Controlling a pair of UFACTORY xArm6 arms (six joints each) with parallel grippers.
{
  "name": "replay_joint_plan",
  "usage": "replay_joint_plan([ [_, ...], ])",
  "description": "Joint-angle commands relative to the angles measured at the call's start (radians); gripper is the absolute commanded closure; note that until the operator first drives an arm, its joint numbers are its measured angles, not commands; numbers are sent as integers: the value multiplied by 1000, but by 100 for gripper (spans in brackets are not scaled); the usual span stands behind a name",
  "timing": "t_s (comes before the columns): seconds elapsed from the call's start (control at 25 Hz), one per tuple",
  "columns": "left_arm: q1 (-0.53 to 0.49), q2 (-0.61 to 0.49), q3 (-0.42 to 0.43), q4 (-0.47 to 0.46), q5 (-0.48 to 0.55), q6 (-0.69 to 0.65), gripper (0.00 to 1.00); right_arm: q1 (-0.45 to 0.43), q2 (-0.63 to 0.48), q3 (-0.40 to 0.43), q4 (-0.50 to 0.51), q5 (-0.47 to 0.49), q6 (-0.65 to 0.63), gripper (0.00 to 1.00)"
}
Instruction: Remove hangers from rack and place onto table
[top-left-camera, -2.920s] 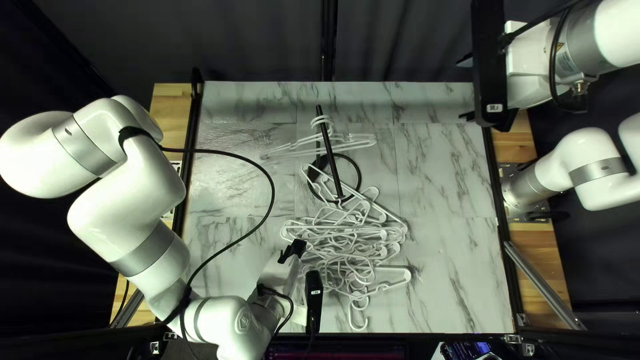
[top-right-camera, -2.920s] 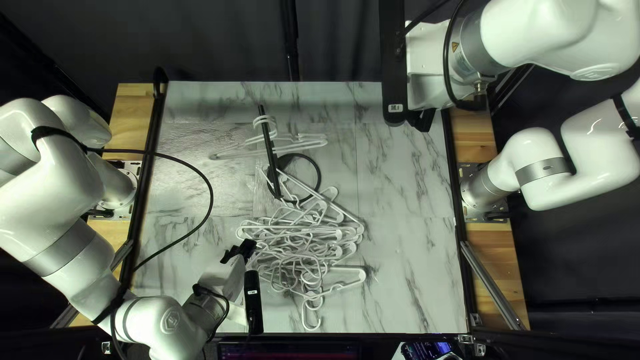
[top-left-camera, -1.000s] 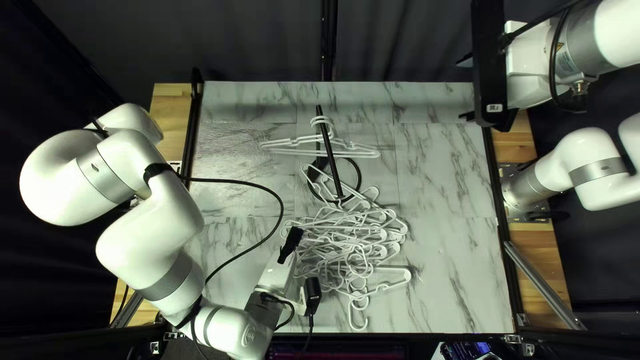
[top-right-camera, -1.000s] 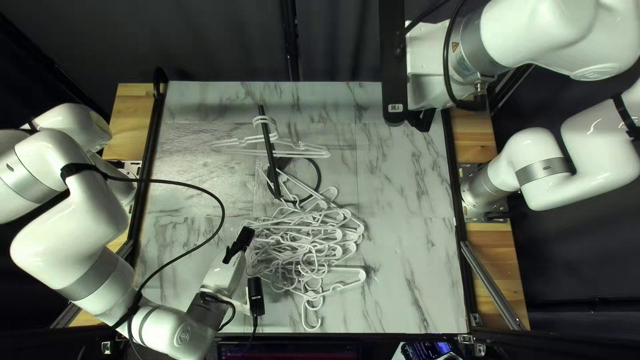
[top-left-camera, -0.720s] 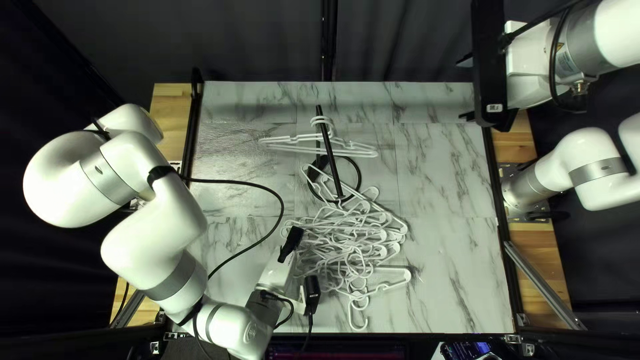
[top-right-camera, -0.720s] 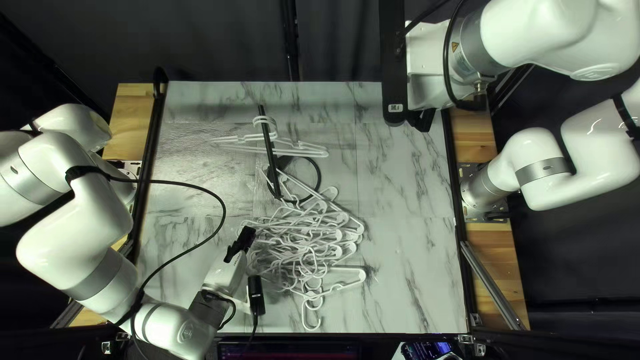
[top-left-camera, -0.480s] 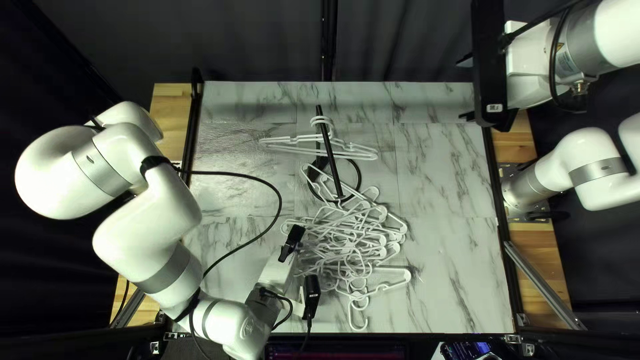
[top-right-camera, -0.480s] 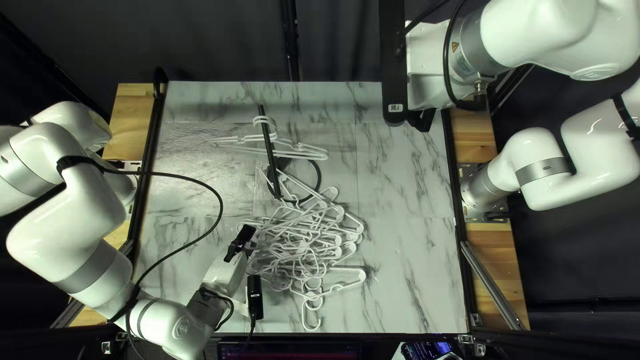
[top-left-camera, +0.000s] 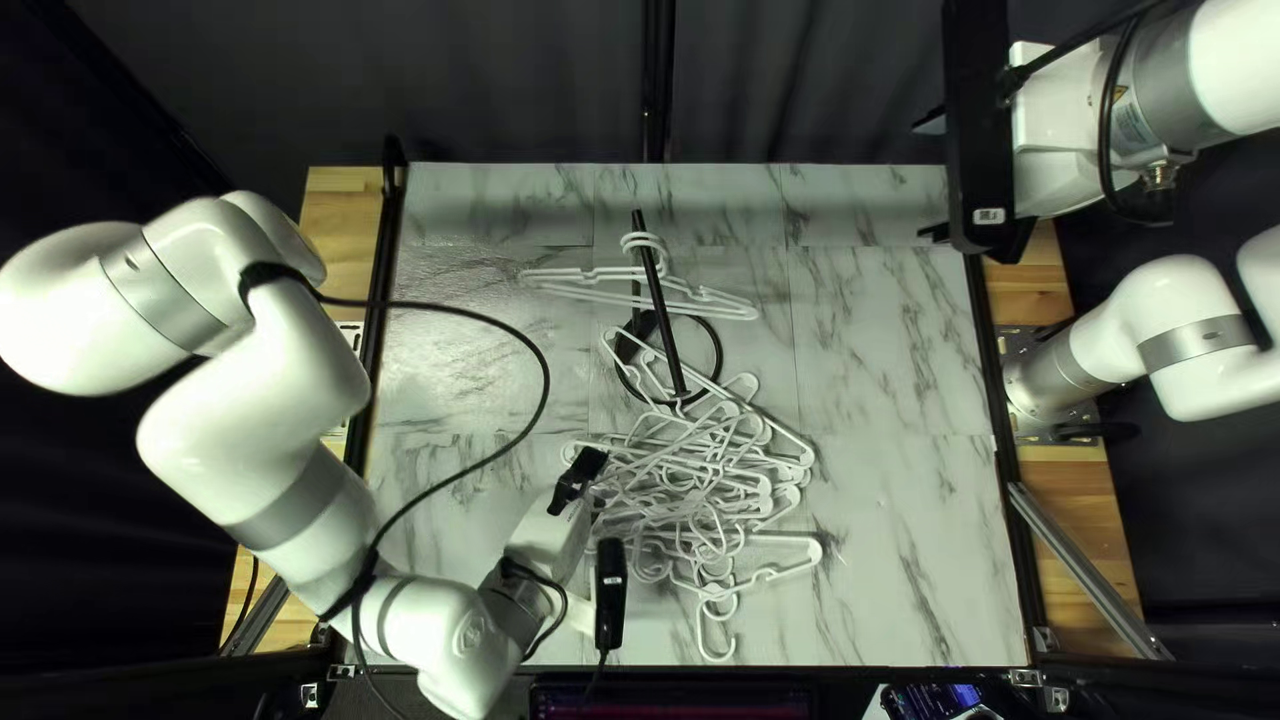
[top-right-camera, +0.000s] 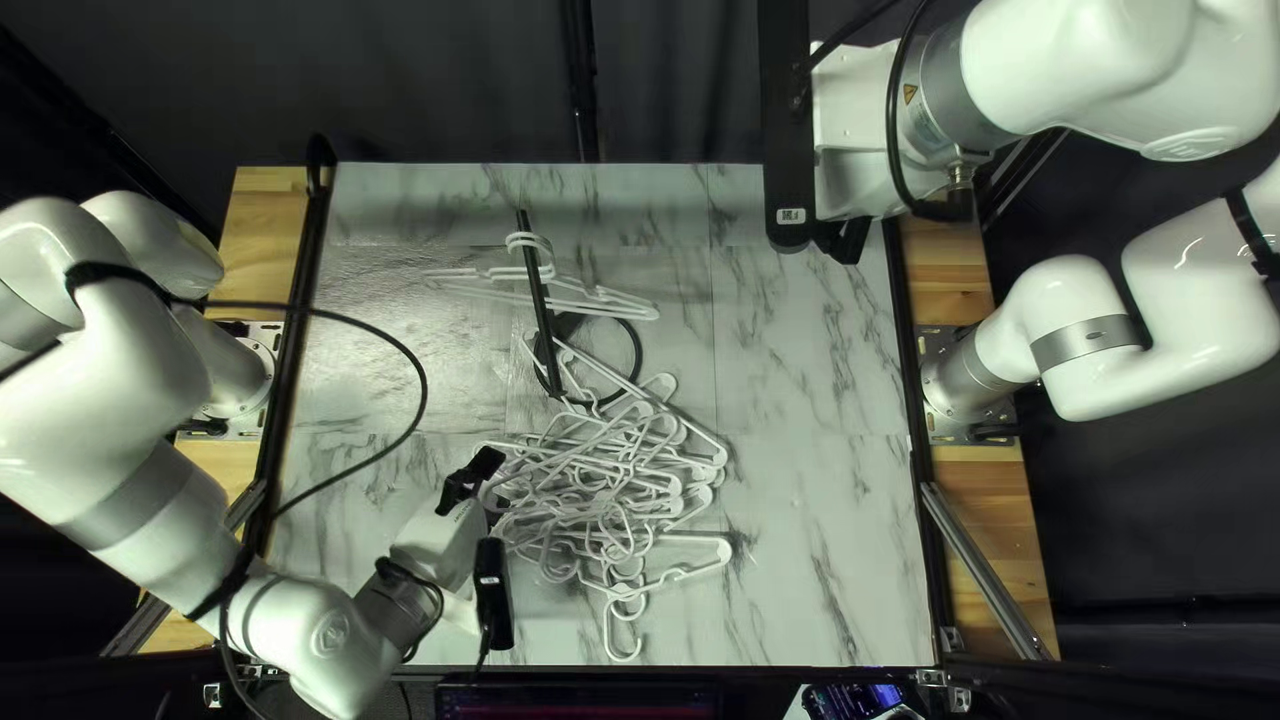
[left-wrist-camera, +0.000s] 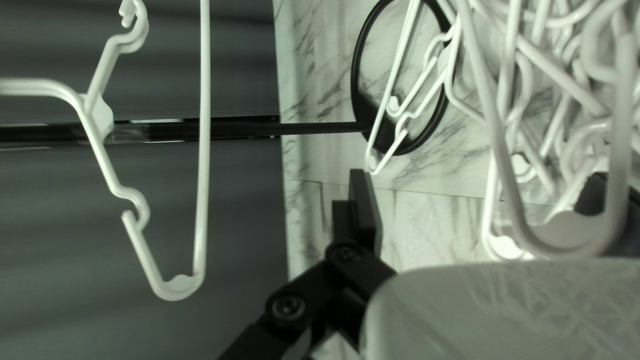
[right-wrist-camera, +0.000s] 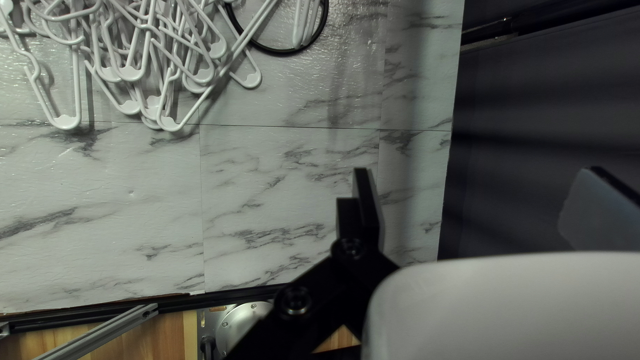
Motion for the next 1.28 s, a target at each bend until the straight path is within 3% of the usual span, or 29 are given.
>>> replay_joint_plan([
  [0.04, 0, -38, 30, 6, -43, -60, 0, 0, 0, 0, 0, 0, 0, 0],
  [0.64, -7, -120, 52, 6, -112, -215, 0, 0, 0, 0, 0, 0, 0, 0],
  [1.0, 73, -217, 116, -63, -256, -282, 0, 0, 0, 0, 0, 0, 0, 0],
  [1.2, 44, -322, 133, -119, -221, -289, 0, 0, 0, 0, 0, 0, 0, 0],
  [1.28, 18, -383, 146, -127, -188, -231, 0, 0, 0, 0, 0, 0, 0, 0],
])
